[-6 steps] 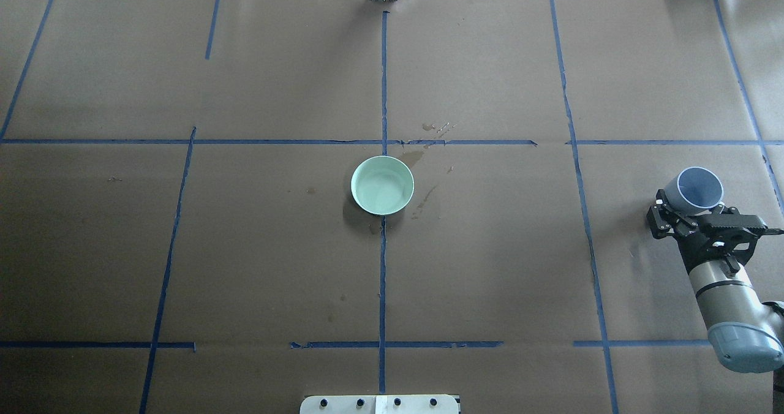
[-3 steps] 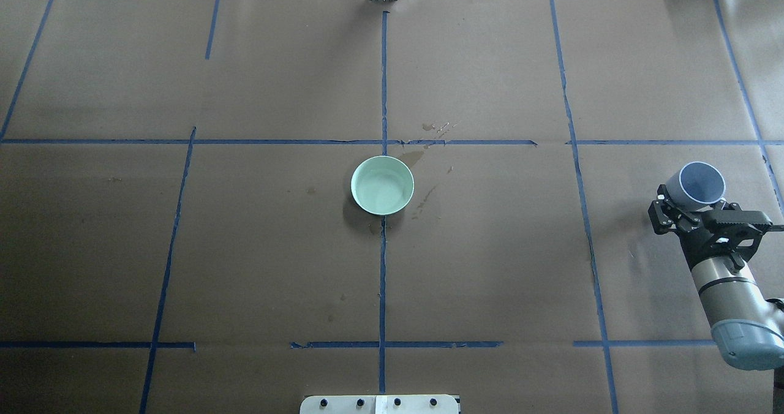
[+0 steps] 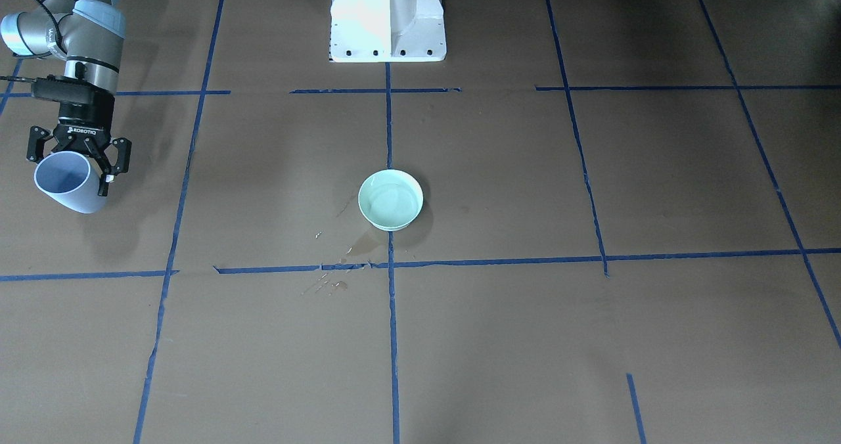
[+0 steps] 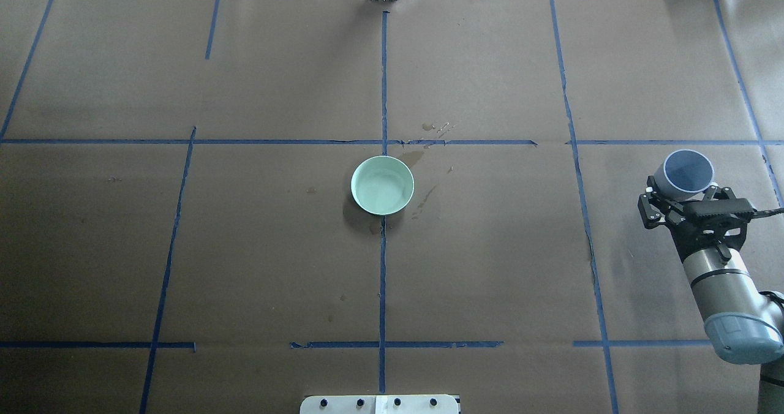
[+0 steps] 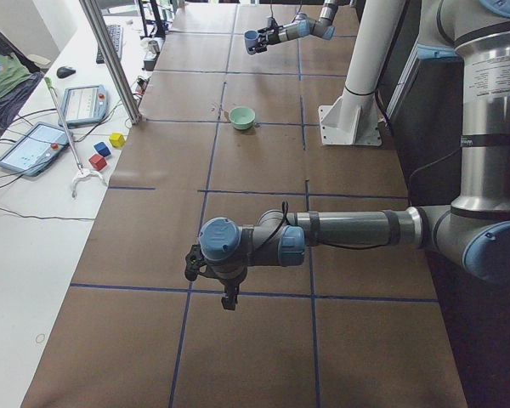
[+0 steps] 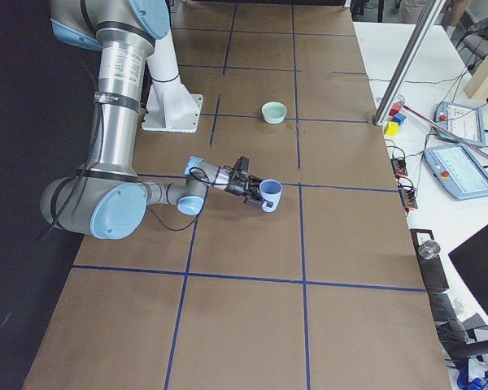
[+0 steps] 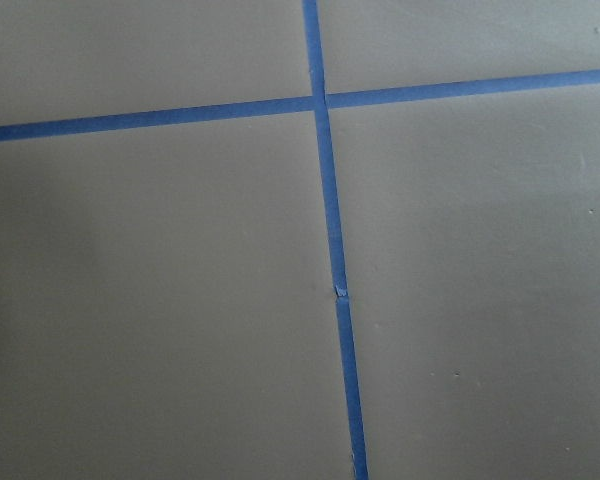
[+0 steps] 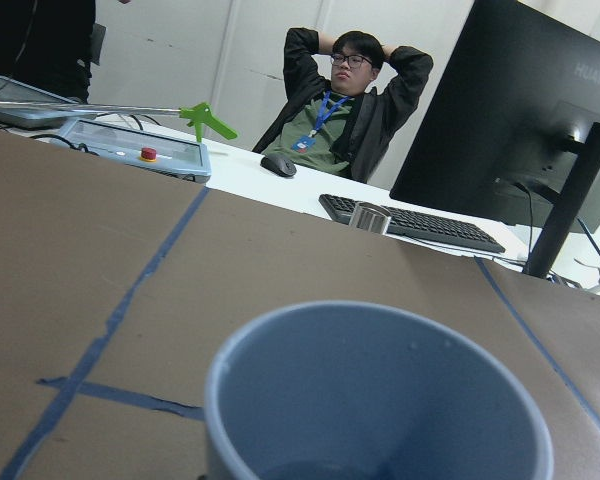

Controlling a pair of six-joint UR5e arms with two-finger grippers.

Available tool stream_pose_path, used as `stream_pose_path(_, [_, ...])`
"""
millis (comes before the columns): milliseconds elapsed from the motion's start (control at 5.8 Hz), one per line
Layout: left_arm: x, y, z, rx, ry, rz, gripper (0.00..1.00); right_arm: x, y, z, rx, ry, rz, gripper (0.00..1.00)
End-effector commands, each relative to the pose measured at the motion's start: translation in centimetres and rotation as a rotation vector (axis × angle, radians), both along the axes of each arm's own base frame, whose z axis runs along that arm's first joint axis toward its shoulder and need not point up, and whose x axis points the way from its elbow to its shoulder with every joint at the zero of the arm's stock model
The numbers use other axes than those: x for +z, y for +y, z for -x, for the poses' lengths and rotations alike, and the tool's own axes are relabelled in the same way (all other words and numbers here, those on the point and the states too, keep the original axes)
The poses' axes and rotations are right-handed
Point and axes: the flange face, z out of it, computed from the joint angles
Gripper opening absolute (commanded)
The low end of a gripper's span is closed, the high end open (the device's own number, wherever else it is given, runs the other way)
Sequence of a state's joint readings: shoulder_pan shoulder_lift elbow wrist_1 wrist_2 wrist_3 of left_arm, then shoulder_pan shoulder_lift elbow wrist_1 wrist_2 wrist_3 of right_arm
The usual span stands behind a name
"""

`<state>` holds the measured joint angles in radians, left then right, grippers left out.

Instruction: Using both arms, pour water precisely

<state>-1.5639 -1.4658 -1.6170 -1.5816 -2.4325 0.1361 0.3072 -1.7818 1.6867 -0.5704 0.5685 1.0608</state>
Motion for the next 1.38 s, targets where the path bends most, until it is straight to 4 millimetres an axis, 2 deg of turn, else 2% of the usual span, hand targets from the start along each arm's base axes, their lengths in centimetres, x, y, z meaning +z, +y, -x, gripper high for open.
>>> stream_pose_path(0, [-0.3, 0.0, 0.4, 0.001, -0.053, -0.012, 1.00, -5.4, -1.5, 4.4, -0.053, 0.086, -0.076, 0.03])
stream_pose_path(172, [-1.6, -0.6, 0.8, 0.000, -0.115, -0.032, 1.00, -6.6, -1.8, 5.3, -0.070, 0.124, -0.095, 0.03])
stream_pose_path(345, [-2.2, -1.0, 0.9, -0.026, -0.120, -0.010, 1.00, -9.4, -2.3, 6.9, -0.091, 0.190, -0.139, 0.03])
stream_pose_path(689, [-2.3, -1.1, 0.8, -0.040, -0.116, 0.003, 1.00, -16.4, -4.0, 13.1, -0.075, 0.228, -0.151, 0.03])
stream_pose_path(1034, [-2.0, -1.0, 0.8, -0.041, -0.113, 0.014, 1.00, -23.3, -3.9, 19.1, -0.076, 0.294, -0.151, 0.03])
stream_pose_path(1206, [-2.1, -1.0, 0.8, -0.060, -0.112, 0.030, 1.00, -25.5, -3.5, 21.3, -0.096, 0.361, -0.134, 0.03])
